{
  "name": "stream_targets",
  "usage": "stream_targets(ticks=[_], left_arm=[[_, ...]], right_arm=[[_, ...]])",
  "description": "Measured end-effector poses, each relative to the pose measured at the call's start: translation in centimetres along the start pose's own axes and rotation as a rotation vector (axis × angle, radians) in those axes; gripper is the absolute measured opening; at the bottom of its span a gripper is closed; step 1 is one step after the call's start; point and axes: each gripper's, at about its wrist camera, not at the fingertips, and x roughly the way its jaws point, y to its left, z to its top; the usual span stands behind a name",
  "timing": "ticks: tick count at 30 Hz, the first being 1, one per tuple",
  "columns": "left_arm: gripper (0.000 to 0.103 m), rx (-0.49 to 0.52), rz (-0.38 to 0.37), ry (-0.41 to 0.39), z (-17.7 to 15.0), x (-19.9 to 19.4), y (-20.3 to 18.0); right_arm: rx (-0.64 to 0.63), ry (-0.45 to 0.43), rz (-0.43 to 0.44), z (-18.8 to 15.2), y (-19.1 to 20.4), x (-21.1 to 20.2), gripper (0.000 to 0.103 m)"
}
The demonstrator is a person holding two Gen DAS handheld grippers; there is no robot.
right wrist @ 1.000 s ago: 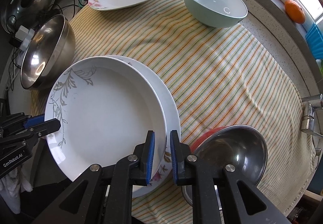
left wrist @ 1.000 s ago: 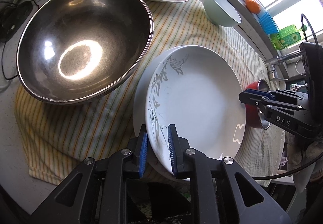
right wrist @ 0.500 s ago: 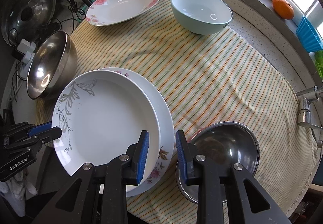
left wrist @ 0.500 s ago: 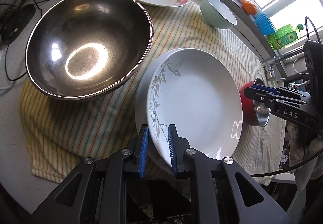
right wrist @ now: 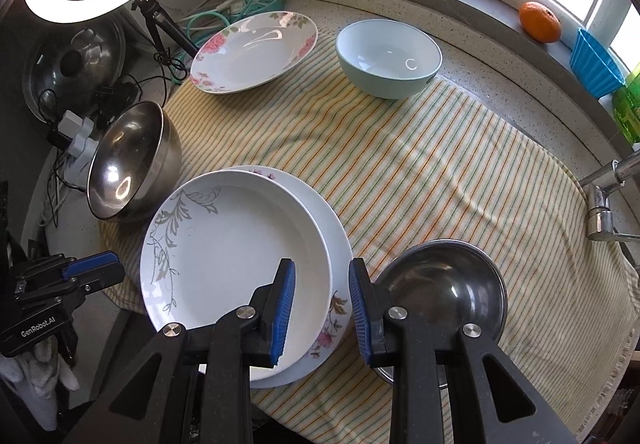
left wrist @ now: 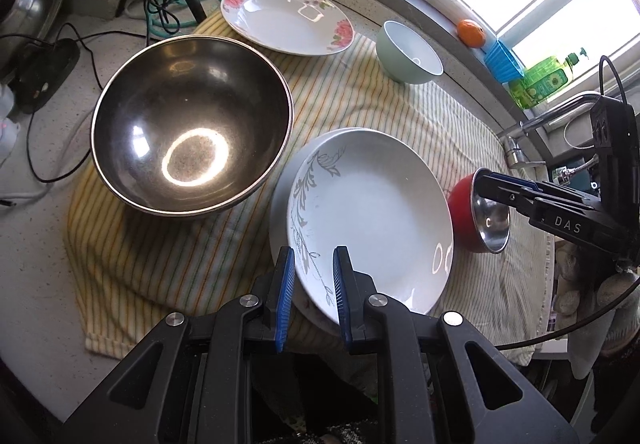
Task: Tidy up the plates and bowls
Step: 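Open both grippers to release the grey-leaf plate on the stack, then move both grippers to the rim of the pink-flowered deep plate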
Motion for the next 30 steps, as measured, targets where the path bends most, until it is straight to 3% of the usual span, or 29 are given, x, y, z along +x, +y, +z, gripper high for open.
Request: stream_targets(ticks=[14,30], left_arm=[[0.016,-0.055,0.012,-0.130,2.4,-4.0,4.0],[0.016,-0.156,-0.005,-0.293,5.4,-8.1,9.1]], right_arm=[[0.094,-0.203,0.094,1.2,1.4,-4.5,0.026],[0.183,-0.252,0.044,3.8,2.4,-7.1,0.026]])
